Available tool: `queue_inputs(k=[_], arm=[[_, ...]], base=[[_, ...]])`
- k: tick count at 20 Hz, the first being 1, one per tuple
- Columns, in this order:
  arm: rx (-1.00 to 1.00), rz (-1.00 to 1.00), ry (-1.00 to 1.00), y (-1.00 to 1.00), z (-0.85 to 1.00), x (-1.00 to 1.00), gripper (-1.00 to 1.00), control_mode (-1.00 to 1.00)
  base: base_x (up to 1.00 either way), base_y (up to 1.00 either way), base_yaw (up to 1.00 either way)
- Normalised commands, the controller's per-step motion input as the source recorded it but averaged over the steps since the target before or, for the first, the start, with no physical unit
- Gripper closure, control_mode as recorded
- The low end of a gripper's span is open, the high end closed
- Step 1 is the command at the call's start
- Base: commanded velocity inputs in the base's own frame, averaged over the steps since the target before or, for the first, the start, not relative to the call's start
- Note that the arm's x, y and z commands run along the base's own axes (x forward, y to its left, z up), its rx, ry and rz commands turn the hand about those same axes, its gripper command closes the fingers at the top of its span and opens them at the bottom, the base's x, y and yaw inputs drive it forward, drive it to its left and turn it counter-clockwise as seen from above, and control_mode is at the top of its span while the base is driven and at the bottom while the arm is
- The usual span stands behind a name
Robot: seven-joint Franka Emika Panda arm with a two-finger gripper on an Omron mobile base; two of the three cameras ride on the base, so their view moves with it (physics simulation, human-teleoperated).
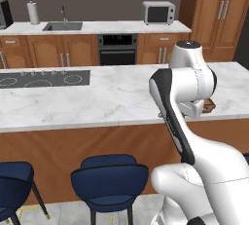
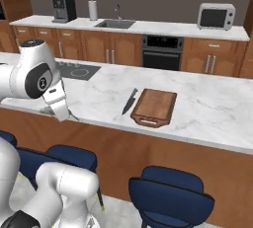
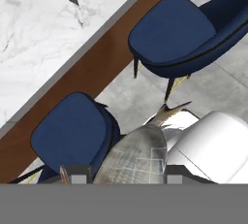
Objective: Retrieve the fish from the fridge and place it on the cutting board.
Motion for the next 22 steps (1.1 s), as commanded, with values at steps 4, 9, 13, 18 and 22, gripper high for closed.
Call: queue_inputs(k=[4, 9, 13, 18, 22], arm=[[0.0, 0.0, 0.0, 0.0, 0.0, 0.0, 1.0, 1.0], [0.0, 0.0, 0.0, 0.0, 0.0, 0.0, 1.0, 1.0], [0.0, 0.0, 0.0, 0.0, 0.0, 0.0, 1.0, 1.0], [0.0, -0.04, -0.01, -0.09, 0.0, 0.12, 1.0, -1.0], [0.01, 0.01, -0.07, -0.48, 0.0, 0.49, 1.0, -1.0]], base=[[0.25, -0.46, -0.61], [0.01, -0.2, -0.13], [0.12, -0.05, 0.01], [0.09, -0.01, -0.01], [0.0, 0.0, 0.0]])
